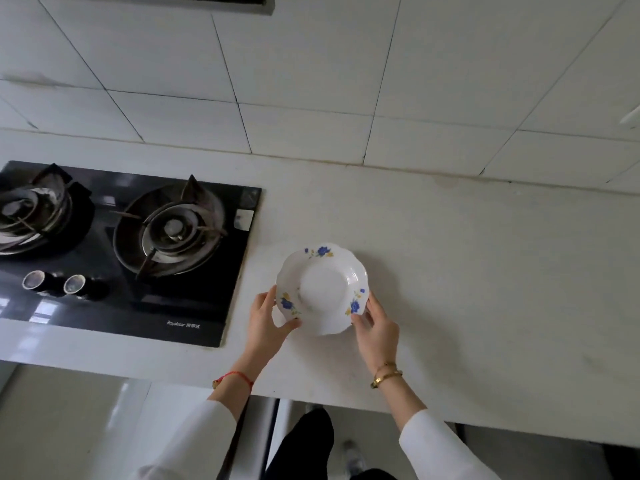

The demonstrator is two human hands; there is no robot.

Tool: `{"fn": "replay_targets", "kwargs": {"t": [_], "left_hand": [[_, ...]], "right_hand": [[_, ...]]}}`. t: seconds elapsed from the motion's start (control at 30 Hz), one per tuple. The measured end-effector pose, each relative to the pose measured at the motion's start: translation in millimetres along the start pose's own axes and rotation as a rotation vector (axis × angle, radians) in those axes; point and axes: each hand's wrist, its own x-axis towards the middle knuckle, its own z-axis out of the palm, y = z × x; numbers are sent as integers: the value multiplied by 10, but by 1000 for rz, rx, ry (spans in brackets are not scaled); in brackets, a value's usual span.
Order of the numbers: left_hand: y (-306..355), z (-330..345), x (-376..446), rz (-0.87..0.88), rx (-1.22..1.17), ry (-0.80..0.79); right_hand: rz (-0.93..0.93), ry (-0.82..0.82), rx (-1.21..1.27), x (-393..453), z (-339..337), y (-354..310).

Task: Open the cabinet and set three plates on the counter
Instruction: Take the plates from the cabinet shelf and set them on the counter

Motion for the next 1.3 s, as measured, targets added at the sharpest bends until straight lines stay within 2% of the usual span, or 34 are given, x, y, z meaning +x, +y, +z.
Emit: {"fn": "replay_targets", "kwargs": {"t": [0.4,0.7,0.8,1.0,1.3], "left_hand": [[-65,17,65,-40,5,-54],[0,-26,33,-44,150,-74],[66,-89,-4,32,202,-33],[287,-254,-84,229,322,0],[614,-387,-453,416,406,58]], "right_hand": [[25,-7,-111,32,51,52],[50,-89,-208,20,0,45],[34,-92,-266,9,-61,18],[-177,-90,-374,25,-299,-121],[-368,18,-449,-259,-752,-212]]}}
